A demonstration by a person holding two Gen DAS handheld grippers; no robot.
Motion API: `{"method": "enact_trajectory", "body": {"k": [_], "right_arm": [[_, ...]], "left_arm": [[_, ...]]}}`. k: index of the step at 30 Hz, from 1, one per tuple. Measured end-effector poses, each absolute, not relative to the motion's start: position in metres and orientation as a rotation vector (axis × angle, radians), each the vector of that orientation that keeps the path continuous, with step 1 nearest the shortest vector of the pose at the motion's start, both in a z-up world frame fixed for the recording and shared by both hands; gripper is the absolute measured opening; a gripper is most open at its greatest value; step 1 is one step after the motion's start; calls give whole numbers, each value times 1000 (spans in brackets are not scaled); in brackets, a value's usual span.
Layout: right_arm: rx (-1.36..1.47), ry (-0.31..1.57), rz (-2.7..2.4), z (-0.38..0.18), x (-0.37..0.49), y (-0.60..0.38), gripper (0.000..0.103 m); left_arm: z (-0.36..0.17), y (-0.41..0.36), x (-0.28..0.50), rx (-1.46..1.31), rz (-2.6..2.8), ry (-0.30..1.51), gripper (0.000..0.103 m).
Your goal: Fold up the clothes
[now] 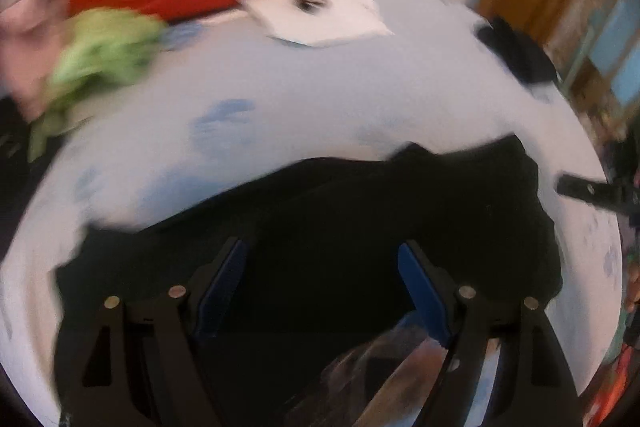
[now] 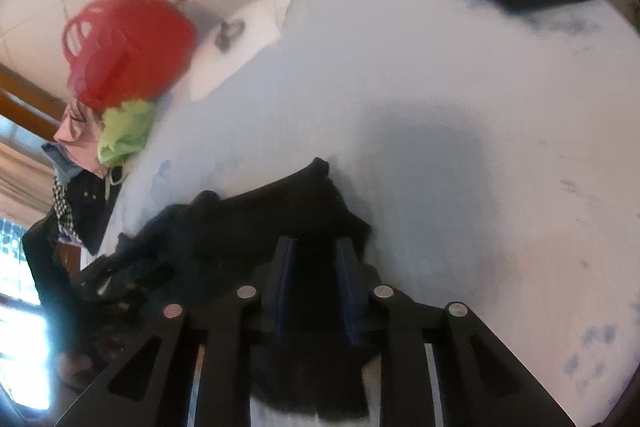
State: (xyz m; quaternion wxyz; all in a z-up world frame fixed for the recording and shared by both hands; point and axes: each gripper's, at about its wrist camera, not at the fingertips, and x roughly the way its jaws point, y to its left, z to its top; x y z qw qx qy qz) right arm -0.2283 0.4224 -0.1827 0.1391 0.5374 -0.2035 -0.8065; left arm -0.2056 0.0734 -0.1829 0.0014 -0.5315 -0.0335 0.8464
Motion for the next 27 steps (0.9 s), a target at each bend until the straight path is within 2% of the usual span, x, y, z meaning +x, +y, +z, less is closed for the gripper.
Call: {"method": "enact_trajectory", "body": {"k": [4,6,10,11,12,13,17,21,25,27], "right_arm": [[1525,-554,-2249,-183,-211,414,26],[1520,-526,-2198,-187,-206,406,26],[1508,-472,-2096,-195,-195,391,26],[1504,-459,-2070,-198,-192,387,26],[1531,-450,-2066,-202,-191,390,26],[1562,-442,-2065,-207,-191,394,26],[1664,-376,-2083,-216,-188,408,25],[1589,-253,-2137,-189,-187,412,25],[1365,-119,-2153,-150,-194,413,31],[1246,-40,-2159,-130,-200,414,38]], "left_arm": [[-171,19,-165,-1703,2763,-203,79],[-185,-5,-143,-1792,2779,-241,79],[-210,-37,-119,-1924,2856,-203,79],[-216,-45,-117,-1956,2869,-203,83],[-219,-54,-117,-1966,2888,-211,97],[-221,-62,-116,-1967,2912,-222,102],[-216,-82,-111,-1965,2991,-251,103],[-178,-56,-92,-1786,3053,-390,103],[-152,7,-98,-1640,3091,-486,103],[-152,43,-101,-1605,3101,-571,103]]}}
